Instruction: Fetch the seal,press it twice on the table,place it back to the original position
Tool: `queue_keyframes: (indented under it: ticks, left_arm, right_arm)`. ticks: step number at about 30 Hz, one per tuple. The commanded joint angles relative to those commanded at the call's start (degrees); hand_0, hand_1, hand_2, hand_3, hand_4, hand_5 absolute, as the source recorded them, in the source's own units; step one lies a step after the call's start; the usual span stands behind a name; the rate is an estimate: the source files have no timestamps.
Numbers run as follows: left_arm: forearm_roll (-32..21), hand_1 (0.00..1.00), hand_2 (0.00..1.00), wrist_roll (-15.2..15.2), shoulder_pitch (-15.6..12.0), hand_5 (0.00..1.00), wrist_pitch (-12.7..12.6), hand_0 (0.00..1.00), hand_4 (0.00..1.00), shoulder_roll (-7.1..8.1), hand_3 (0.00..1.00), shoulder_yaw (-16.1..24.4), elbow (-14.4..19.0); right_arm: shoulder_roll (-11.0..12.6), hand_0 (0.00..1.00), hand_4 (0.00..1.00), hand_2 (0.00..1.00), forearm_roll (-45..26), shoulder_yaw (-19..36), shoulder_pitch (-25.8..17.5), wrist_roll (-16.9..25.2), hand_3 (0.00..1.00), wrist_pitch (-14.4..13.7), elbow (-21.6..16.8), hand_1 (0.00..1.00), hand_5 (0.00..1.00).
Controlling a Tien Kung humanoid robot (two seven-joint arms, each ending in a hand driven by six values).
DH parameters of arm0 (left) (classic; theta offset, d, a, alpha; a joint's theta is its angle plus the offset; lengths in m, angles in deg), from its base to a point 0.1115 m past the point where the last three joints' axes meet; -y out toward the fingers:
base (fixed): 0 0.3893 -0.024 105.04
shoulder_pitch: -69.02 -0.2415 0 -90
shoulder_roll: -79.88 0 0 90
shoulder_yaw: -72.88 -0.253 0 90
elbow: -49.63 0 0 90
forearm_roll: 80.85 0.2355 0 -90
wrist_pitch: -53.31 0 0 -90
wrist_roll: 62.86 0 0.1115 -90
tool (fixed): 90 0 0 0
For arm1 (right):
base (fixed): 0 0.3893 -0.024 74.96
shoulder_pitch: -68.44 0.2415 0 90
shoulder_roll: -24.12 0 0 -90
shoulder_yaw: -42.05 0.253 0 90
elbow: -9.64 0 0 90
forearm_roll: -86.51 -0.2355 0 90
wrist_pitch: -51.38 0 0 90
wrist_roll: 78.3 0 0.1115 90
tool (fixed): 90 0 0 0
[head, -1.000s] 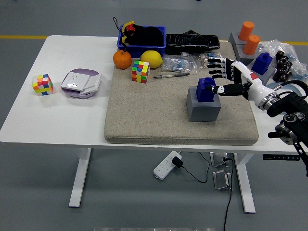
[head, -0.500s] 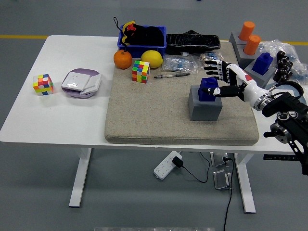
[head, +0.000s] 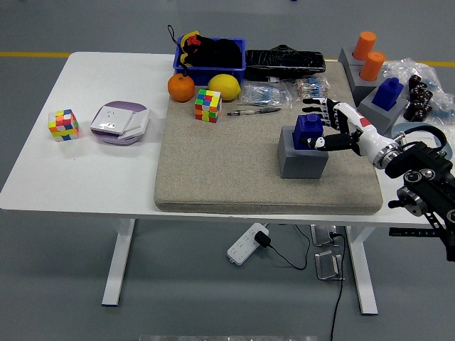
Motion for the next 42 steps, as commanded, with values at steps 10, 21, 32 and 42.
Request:
queue_keyframes:
  ticks: [10,21,32,42]
  left_arm:
    - [0.0,0.639,0.601,0.0,0.1,0.200,0.0,0.679,0.679,-0.07,0.646,-0.1,0.0]
    - [-0.1,0.639,0.603,0.0,0.2,0.199,0.1,0.679,0.679,-0.13,0.647,-0.1,0.1]
    - [-0.3,0.639,0.602,0.1,0.1,0.196,0.1,0.679,0.680,-0.23,0.647,-0.2,0.0]
    - [0.0,0.639,0.601,0.1,0.0,0.193,0.1,0.679,0.680,-0.13,0.647,0.2,0.0]
  right_arm:
    - [0.2,0.635,0.583,0.508,-0.4,-2.1,-0.1,0.7,0.569,-2.2,0.1,0.518,0.002]
    - [0.2,0.414,0.506,0.286,-2.1,-3.8,-0.1,3.2,0.281,-7.4,-0.4,0.293,0.002]
    - [1.0,0.407,0.465,0.273,-2.1,-1.4,-1.1,3.8,0.271,-9.3,-5.1,0.288,0.002]
    - [5.0,0.402,0.462,0.272,3.2,4.4,-3.9,1.9,0.270,-8.9,-12.1,0.285,0.002]
